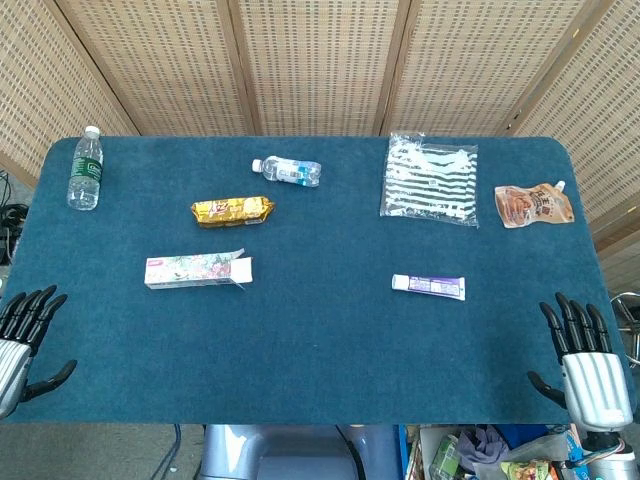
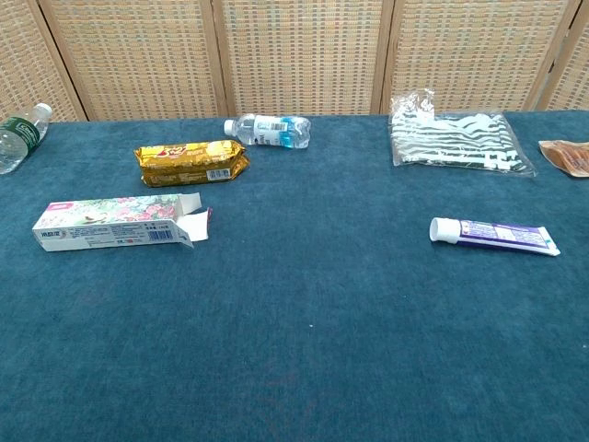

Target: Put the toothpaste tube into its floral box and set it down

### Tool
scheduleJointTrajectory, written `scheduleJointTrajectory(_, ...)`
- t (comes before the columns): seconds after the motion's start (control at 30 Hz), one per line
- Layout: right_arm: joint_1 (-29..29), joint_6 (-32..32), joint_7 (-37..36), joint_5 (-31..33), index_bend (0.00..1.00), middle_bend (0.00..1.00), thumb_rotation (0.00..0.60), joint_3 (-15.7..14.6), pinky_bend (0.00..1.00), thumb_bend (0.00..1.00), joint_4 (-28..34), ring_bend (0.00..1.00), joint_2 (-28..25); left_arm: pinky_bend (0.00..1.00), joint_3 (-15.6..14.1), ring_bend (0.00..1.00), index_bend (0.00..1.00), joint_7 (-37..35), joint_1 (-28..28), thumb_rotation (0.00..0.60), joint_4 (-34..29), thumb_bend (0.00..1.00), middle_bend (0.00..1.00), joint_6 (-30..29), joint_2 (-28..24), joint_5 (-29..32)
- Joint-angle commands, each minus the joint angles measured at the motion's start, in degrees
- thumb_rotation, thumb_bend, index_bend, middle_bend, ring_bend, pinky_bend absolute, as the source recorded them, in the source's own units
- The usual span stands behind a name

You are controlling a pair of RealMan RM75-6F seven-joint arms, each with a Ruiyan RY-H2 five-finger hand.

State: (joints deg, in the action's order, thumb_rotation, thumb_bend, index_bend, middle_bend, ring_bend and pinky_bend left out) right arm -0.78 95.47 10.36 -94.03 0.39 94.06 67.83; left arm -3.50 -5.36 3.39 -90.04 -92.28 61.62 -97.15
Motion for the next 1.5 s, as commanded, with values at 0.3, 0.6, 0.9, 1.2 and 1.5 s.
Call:
scheduleJointTrajectory(0.3, -2.02, -4.56, -2.59, 0.81, 0.0, 0.0, 0.6, 0.41, 0.0, 0.0, -0.31, 0.0, 0.1, 0.0, 0.6, 0.0, 0.0, -0.8, 0.18, 0.6, -0.1, 0.28, 0.0, 0.19, -0.09, 0.43)
scheduleJointTrajectory(0.6, -14.7, -24.88, -5.31, 9.77, 0.05, 0.1, 0.6, 6.7, 0.0, 0.0, -3.31, 0.01, 0.91, 0.0, 2.08, 0.0, 0.0, -0.76, 1.01, 0.6, -0.13, 0.28, 0.0, 1.86, 0.37, 2.84)
scheduleJointTrajectory(0.9, -24.81, -37.91, -2.06, 21.07, 0.21, 0.25, 0.6, 11.95, 0.09, 0.0, -14.04, 0.14, 11.47, 0.0, 3.27, 0.0, 0.0, 1.03, 2.19, 0.6, 0.08, 0.28, 0.0, 4.95, 1.36, 5.7)
scheduleJointTrajectory(1.2, -28.28, -41.05, 2.35, 29.54, 0.31, 0.36, 0.6, 13.3, 0.24, 0.06, -21.6, 0.24, 19.96, 0.0, 4.12, 0.0, 0.0, 1.01, 2.63, 0.6, 0.86, 0.28, 0.0, 5.85, 2.03, 7.14)
scheduleJointTrajectory(1.5, -29.75, -41.62, 2.45, 34.35, 0.34, 0.38, 0.6, 14.6, 0.25, 0.23, -23.99, 0.25, 24.6, 0.0, 4.31, 0.0, 0.0, 1.63, 2.93, 0.6, 0.74, 0.28, 0.0, 6.64, 2.21, 7.67)
